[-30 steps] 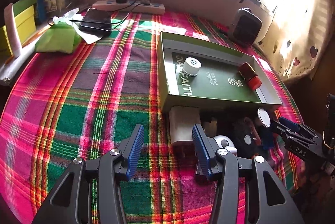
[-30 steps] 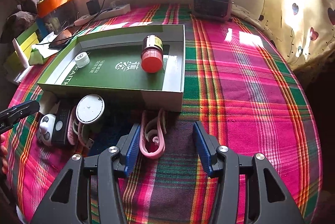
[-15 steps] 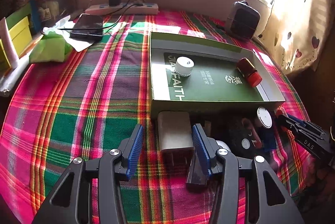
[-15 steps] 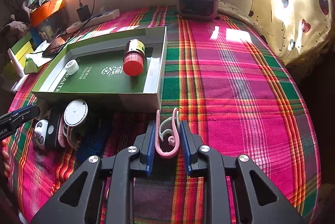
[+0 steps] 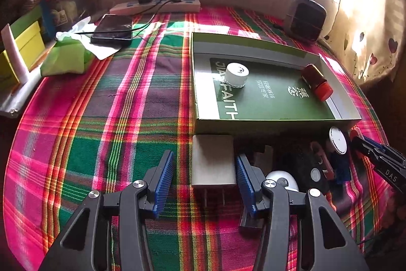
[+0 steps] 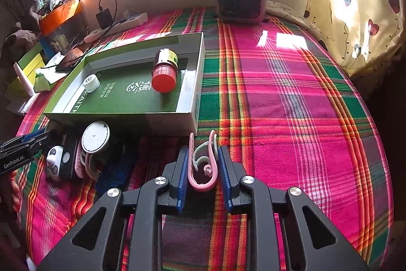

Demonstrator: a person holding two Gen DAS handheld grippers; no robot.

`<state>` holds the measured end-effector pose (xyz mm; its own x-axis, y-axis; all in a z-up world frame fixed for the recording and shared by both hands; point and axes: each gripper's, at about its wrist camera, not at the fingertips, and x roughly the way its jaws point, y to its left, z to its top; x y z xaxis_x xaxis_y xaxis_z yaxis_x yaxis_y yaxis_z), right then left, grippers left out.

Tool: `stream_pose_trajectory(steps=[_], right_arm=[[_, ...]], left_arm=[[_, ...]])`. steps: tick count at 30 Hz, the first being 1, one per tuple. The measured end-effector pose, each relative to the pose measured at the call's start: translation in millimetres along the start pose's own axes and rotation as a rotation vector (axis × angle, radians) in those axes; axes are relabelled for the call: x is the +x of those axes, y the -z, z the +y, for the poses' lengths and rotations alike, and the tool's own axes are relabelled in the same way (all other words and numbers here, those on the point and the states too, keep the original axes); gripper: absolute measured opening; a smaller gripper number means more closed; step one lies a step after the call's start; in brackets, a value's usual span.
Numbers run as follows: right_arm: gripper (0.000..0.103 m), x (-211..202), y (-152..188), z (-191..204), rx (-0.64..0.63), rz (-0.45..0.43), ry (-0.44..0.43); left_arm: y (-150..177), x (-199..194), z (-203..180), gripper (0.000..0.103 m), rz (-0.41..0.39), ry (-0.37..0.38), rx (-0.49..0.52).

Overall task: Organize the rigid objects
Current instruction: 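Grasp the white plug charger with the left gripper, then place the white charger in the tray with the left gripper while the right gripper places the pink clip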

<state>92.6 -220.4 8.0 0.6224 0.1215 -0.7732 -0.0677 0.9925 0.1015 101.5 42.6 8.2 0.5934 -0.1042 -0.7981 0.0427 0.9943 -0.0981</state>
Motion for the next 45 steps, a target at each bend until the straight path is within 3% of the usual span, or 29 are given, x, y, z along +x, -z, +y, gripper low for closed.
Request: stream_pose_trajectory(steps=[12, 17, 45], right_arm=[[0.024, -0.3, 0.3, -2.1, 0.010, -0.001, -0.012], [0.024, 0.0, 0.2, -2.5, 0.010, -0.002, -0.013], [0.024, -7.1, -3.0, -2.4, 0.001, -0.013, -0.016]], left_arm=[[1.5, 1.8, -7.0, 0.047, -0.013, -0.058, 0.049], [1.7, 0.5, -3.6, 0.032, -0.019, -0.059, 0.032], [-2.1, -17.9, 4.4, 0.032, -0.044, -0.014, -0.005]])
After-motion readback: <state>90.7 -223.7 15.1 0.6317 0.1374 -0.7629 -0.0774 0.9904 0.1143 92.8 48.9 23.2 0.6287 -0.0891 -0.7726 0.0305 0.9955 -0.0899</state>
